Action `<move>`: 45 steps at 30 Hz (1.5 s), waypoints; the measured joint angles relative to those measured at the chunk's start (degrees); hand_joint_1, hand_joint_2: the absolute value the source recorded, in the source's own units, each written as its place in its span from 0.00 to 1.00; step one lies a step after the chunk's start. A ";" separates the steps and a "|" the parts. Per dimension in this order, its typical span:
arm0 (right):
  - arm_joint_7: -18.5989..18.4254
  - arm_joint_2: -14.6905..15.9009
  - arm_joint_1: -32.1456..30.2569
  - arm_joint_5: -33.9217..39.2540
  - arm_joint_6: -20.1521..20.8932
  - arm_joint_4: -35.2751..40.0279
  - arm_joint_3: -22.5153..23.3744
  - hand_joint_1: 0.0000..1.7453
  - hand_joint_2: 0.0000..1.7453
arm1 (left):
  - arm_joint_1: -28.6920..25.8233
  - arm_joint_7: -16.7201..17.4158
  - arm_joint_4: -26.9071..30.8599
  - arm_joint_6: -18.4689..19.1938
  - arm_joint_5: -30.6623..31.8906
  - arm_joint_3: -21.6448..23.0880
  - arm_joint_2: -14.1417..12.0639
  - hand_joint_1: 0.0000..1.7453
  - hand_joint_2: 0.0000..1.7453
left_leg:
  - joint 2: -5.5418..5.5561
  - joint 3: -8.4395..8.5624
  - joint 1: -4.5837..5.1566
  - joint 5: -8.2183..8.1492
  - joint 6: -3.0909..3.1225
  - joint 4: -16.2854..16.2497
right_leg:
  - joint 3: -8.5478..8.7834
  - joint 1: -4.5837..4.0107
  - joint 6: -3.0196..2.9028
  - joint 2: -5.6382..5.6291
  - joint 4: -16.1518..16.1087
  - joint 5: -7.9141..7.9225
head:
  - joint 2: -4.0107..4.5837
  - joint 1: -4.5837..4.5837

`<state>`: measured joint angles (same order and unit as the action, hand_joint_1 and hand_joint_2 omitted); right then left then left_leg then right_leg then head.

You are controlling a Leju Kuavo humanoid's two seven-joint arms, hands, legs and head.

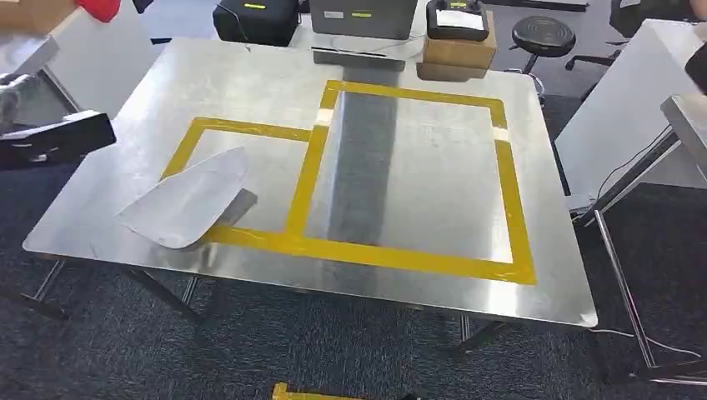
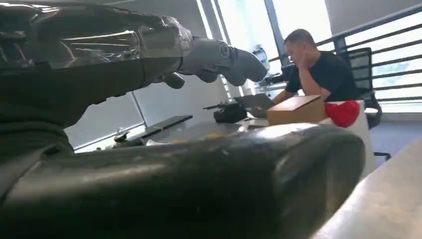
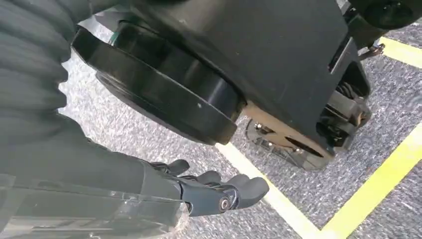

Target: Take the parts from the cabinet and place them on the table.

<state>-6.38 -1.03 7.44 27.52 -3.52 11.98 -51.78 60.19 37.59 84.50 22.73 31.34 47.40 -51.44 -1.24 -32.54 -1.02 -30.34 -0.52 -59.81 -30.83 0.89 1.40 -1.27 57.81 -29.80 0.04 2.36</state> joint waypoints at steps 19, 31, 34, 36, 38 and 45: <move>1.68 -0.35 -0.63 2.69 -1.25 0.00 0.00 0.00 1.00 | -43.98 -0.98 23.15 -20.09 -6.71 -52.70 -14.07 0.00 0.00 | 0.14 0.49 0.24 -0.45 0.00 0.05 | 0.24 0.16 -0.01 -0.43 -0.32 -0.03 | 0.00 -0.17; 1.88 -0.72 -0.56 3.10 -1.40 0.02 0.00 0.00 1.00 | -50.30 -2.54 28.37 -24.36 -8.39 -65.07 -11.27 0.00 0.00 | 1.20 0.49 0.32 0.28 1.25 0.42 | -6.76 -0.08 0.17 0.89 17.27 -9.13 | 0.00 0.74; 1.97 -0.72 -0.54 3.26 -1.60 0.04 0.00 0.00 1.00 | -52.24 -4.13 29.70 -27.98 -9.33 -67.06 -10.02 0.00 0.00 | 1.49 0.60 0.97 0.27 1.25 0.42 | -3.76 -0.95 -1.75 0.90 9.82 -2.64 | 0.00 1.09; 1.97 -0.31 -0.65 3.52 -1.81 -0.02 -0.02 0.00 1.00 | -53.11 -4.83 30.53 -30.07 -9.96 -68.36 -9.20 0.00 0.00 | 1.44 0.53 0.90 0.28 1.21 0.47 | -0.43 -2.13 -4.53 0.88 2.09 -0.32 | 0.00 1.12; 1.99 -0.20 -0.69 3.69 -1.90 0.00 -0.04 0.00 1.00 | -53.68 -5.49 31.41 -31.72 -10.78 -68.95 -8.25 0.00 0.00 | 1.45 0.25 0.56 0.77 0.44 0.57 | 0.07 -2.62 -4.22 1.31 0.44 0.32 | 0.00 0.33; 1.97 -0.24 -0.58 3.93 -2.10 0.00 -0.04 0.00 1.00 | -54.91 -6.91 35.60 -35.63 -11.65 -70.24 -6.22 0.00 0.00 | 1.43 -4.48 -0.41 -7.64 -1.85 -10.82 | 0.02 -1.58 -4.28 1.23 -3.42 3.37 | 0.00 -0.50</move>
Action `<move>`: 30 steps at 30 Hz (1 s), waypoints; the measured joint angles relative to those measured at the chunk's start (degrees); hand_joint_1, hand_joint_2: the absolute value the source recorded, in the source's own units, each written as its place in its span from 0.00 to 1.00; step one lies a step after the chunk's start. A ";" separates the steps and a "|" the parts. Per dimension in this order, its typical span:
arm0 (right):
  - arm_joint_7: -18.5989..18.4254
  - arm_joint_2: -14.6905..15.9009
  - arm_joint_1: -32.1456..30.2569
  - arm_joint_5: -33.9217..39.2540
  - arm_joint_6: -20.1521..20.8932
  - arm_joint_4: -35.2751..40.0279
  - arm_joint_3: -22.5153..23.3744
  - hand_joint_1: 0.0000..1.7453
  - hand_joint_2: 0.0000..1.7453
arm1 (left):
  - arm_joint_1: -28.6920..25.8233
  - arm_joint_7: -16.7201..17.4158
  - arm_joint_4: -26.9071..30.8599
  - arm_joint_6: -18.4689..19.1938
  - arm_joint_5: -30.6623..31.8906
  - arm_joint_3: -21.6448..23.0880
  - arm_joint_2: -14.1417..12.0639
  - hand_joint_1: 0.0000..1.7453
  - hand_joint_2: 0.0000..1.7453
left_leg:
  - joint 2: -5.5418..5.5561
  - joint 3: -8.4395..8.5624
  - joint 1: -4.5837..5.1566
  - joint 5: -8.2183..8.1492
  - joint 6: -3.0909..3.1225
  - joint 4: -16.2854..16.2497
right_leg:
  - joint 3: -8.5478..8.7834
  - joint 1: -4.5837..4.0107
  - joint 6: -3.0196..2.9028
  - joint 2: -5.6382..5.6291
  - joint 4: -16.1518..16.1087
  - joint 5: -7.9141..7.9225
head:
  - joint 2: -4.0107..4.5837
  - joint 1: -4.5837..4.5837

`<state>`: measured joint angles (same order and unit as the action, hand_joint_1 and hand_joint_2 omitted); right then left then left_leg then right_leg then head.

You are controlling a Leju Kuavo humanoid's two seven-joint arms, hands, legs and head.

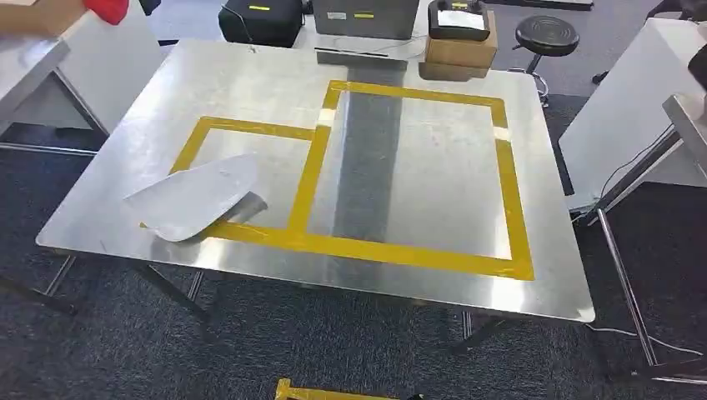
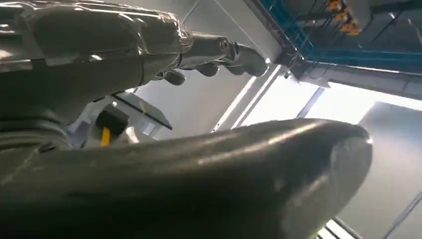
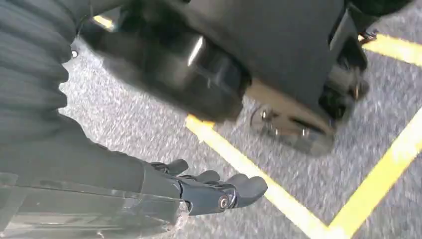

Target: Take the parts from the cabinet and place them on the table.

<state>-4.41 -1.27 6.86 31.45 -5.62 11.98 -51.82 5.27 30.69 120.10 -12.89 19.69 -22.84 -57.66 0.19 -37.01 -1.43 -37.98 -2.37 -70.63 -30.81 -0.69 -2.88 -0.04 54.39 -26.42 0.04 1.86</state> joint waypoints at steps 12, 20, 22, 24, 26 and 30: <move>0.02 0.24 0.00 0.48 -0.04 0.02 0.02 0.00 1.00 | -0.01 -0.57 5.60 -2.08 0.04 1.38 3.21 0.00 0.00 | -0.19 4.94 -2.12 6.74 0.41 9.57 | -5.49 1.89 4.70 -0.54 5.72 -1.22 | 0.00 -0.39; 0.00 0.17 0.24 0.46 -0.07 0.04 0.00 0.00 1.00 | 0.00 -0.64 7.59 -2.25 0.20 2.40 3.70 0.00 0.00 | 0.75 -0.45 1.42 11.29 1.83 9.55 | 0.29 -0.83 0.32 -0.24 12.37 -7.80 | 0.00 2.03; 0.00 0.83 0.44 0.44 -0.20 -0.04 -0.02 0.00 1.00 | 0.02 -0.66 7.89 -2.34 0.26 2.54 3.87 0.00 0.00 | 0.74 -0.84 1.76 12.22 1.86 9.75 | 6.20 -3.15 -2.65 0.32 2.66 -8.06 | 0.00 1.50; 0.00 0.74 0.60 0.44 -0.20 0.02 -0.02 0.00 1.00 | 0.02 -0.68 7.98 -2.49 0.28 2.84 4.22 0.00 0.00 | 0.43 -0.86 1.06 13.67 1.76 10.68 | 6.39 -3.37 -2.21 1.05 1.10 -6.91 | 0.00 1.25; 0.00 0.68 0.57 0.44 -0.17 0.02 -0.02 0.00 1.00 | -0.02 -0.66 8.02 -2.54 0.28 2.89 4.13 0.00 0.00 | 0.45 -0.69 1.05 15.17 1.18 12.24 | 6.27 -3.36 -2.78 0.85 -1.04 -5.06 | 0.00 1.86; 0.00 0.33 0.47 0.44 -0.13 0.00 -0.02 0.00 1.00 | 0.14 -0.68 8.26 -2.71 0.33 3.04 4.37 0.00 0.00 | 0.34 -3.37 0.51 5.40 -0.08 3.99 | 4.90 -1.84 -1.57 1.04 -3.67 -1.33 | 0.00 1.47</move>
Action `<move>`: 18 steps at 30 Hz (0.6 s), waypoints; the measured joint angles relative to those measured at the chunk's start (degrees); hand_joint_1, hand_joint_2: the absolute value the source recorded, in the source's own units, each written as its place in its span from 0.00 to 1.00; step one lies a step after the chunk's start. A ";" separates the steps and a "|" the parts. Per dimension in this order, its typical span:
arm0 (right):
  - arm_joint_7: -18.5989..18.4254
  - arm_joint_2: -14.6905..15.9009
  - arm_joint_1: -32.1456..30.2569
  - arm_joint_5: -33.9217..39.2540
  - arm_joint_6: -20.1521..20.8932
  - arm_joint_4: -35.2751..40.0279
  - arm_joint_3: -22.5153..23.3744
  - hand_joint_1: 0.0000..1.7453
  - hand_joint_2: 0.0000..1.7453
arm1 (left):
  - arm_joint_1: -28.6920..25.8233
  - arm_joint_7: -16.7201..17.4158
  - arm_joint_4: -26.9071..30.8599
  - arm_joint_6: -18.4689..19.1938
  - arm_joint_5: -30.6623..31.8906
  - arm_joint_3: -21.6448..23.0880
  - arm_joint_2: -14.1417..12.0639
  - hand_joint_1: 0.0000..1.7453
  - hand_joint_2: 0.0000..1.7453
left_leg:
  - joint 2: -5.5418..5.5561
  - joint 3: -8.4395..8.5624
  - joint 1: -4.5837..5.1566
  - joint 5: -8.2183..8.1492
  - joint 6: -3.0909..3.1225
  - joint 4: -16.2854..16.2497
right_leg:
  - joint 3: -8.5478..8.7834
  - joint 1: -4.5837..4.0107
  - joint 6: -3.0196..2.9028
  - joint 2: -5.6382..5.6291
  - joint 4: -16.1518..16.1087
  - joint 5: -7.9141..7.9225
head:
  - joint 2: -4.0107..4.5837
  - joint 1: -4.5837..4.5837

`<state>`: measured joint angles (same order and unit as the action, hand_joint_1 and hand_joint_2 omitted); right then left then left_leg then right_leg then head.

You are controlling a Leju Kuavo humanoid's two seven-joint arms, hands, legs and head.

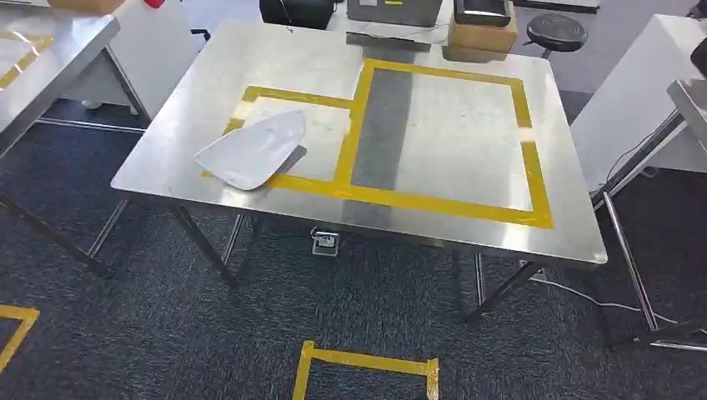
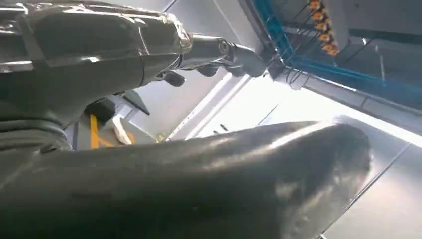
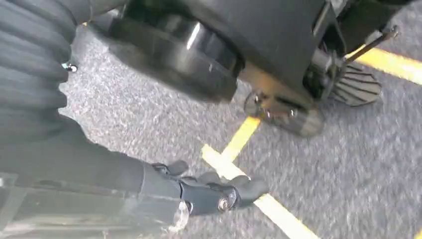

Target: Take the parts from the cabinet and place them on the table.

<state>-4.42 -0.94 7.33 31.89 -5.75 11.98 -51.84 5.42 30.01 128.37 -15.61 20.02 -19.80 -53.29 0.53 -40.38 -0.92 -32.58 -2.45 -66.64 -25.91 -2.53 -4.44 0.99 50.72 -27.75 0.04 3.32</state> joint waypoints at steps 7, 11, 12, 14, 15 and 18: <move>0.00 0.11 -0.29 -0.11 -0.13 -0.04 0.00 0.00 1.00 | 0.08 0.05 -0.02 0.00 0.04 0.52 0.94 0.00 0.00 | -1.73 10.16 -3.06 1.31 -6.76 5.98 | -6.69 2.92 4.22 -0.27 6.32 0.06 | 0.00 -2.64; 0.00 -0.09 -0.42 -0.13 -0.02 0.00 -0.02 0.00 1.00 | -0.14 0.09 0.07 -0.17 0.09 0.87 1.05 0.00 0.00 | -1.22 8.20 -3.51 0.02 -1.27 4.21 | -7.72 2.52 5.49 -0.31 9.22 -0.47 | 0.02 -2.08; 0.00 0.09 -0.47 -0.13 -0.02 0.00 -0.02 0.00 1.00 | -0.12 0.07 0.09 -0.17 0.09 0.96 1.14 0.00 0.00 | -1.18 7.68 -3.27 0.35 -0.73 4.19 | -7.83 2.56 5.80 -0.35 9.56 -1.03 | 0.00 -1.90; 0.00 -0.02 -0.41 -0.11 0.00 0.02 0.00 0.00 1.00 | -0.14 0.02 0.15 -0.15 0.09 1.18 0.94 0.00 0.00 | -0.72 7.06 -3.10 1.07 -0.01 4.22 | -9.78 2.66 6.16 -0.46 15.46 -6.04 | 0.02 -0.92; 0.07 -0.04 -0.41 -0.09 0.00 0.02 0.00 0.00 1.00 | -0.14 -0.04 0.22 -0.15 0.11 1.18 0.87 0.00 0.00 | -0.54 6.65 -2.88 1.37 0.18 4.22 | -11.13 2.67 6.19 -0.45 19.71 -8.38 | 0.00 -0.40; 0.15 -0.18 -0.30 -0.09 0.00 0.07 0.00 0.00 1.00 | -0.18 -0.04 0.26 -0.13 0.11 1.33 0.90 0.00 0.00 | -0.06 6.01 -1.80 1.88 0.74 4.21 | -12.23 2.21 5.09 -0.56 25.76 -10.36 | 0.00 0.78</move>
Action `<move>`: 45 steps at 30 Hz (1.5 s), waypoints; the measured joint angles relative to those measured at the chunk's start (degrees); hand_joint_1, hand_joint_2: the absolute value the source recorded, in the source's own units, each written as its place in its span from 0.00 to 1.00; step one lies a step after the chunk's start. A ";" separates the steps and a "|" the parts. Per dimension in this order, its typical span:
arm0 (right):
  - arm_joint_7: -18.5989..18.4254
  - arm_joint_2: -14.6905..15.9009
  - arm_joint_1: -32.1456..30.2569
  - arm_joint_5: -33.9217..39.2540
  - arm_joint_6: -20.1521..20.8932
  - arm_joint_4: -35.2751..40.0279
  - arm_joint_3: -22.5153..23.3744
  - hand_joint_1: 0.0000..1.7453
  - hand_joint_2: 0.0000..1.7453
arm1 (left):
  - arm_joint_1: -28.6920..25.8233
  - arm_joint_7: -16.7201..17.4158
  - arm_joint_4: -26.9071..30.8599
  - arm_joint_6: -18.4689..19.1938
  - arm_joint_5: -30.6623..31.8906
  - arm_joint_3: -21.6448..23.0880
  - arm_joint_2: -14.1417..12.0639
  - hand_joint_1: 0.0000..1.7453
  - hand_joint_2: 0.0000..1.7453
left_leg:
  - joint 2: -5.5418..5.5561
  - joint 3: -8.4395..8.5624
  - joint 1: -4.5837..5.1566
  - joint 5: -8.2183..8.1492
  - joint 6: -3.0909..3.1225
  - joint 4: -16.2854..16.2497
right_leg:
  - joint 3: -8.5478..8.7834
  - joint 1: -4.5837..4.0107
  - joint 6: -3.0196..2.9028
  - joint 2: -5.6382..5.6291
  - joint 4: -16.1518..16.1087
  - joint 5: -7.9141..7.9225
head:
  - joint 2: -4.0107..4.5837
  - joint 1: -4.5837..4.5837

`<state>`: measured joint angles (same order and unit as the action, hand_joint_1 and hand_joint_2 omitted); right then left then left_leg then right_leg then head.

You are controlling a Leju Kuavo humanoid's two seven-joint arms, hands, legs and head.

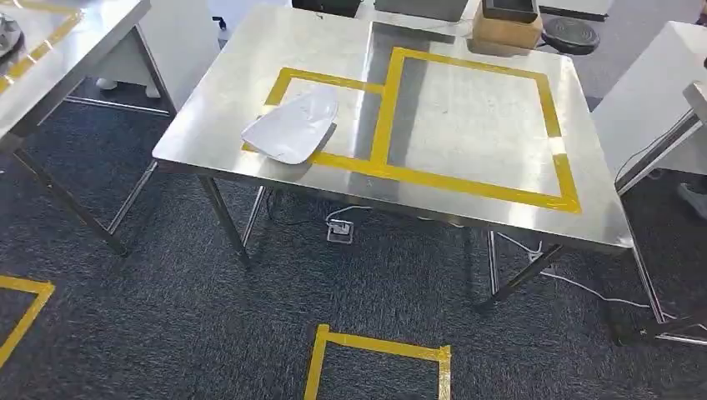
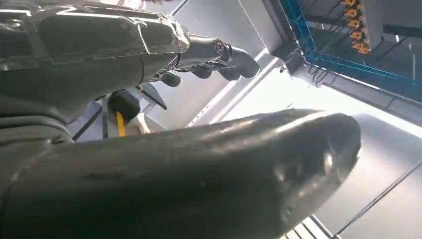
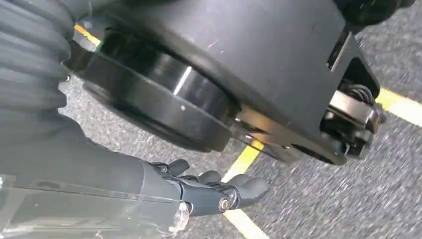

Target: Take the parts from the cabinet and place them on the table.

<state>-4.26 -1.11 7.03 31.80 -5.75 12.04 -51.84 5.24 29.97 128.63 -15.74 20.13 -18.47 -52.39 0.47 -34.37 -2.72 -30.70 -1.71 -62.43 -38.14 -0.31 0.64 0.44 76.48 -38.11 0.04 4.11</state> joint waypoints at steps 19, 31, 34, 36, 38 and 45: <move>-0.04 -0.55 -0.11 -0.02 -0.02 -0.09 -0.02 0.00 1.00 | -2.14 -0.85 -0.41 -0.37 0.04 0.42 0.83 0.00 0.00 | -0.70 0.08 0.06 0.09 -3.82 0.19 | 7.79 -1.28 -2.76 -0.43 -18.44 8.22 | 0.00 -0.92; -1.09 -0.09 -0.21 0.59 0.02 -0.07 -0.28 0.00 1.00 | -7.06 -3.47 -2.05 -3.65 0.17 0.02 2.60 0.00 1.00 | -0.72 0.13 1.24 0.02 0.65 0.47 | 7.08 -0.97 -4.74 -0.92 -17.36 7.53 | 0.00 -0.59; -1.31 -0.09 -0.21 0.83 0.02 -0.07 -0.28 0.00 1.00 | -11.25 -6.19 -4.68 -6.06 -1.58 -0.53 4.00 0.00 1.00 | -0.80 0.32 1.48 -0.22 1.02 0.51 | 7.19 -0.82 -4.63 -0.96 -17.38 7.45 | 0.00 -0.54; -1.38 -0.09 -0.23 1.22 0.02 -0.07 -0.28 0.00 1.00 | -14.06 -9.13 -7.60 -7.73 -2.86 -0.74 5.42 0.00 1.00 | -0.88 0.40 1.59 -0.30 1.13 0.51 | 7.29 -0.71 -4.31 -1.02 -17.40 7.29 | 0.00 -0.59; -1.38 -0.07 -0.22 1.29 0.02 -0.07 -0.28 0.00 1.00 | -15.92 -10.78 -10.33 -8.55 -3.28 -0.85 6.62 0.00 1.00 | -0.90 0.41 1.62 -0.38 1.26 0.51 | 7.30 -0.67 -4.13 -1.02 -17.40 7.25 | 0.00 -0.63; -1.42 0.02 -0.20 1.57 0.00 -0.07 -0.28 0.00 1.00 | -18.84 -8.04 -15.17 -8.09 -3.89 -1.68 9.40 0.00 1.00 | -1.03 0.42 1.75 -0.53 1.45 0.51 | 7.45 -0.39 -2.19 -1.03 -17.49 7.06 | 0.00 -0.70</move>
<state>-5.68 -1.09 6.83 33.38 -5.75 11.98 -52.13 -13.61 21.92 113.46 -23.82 16.24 -20.15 -42.99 -0.56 -33.95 -0.96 -31.22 -0.26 -61.92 -30.69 -0.70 -1.54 -0.59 58.99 -31.05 0.04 3.41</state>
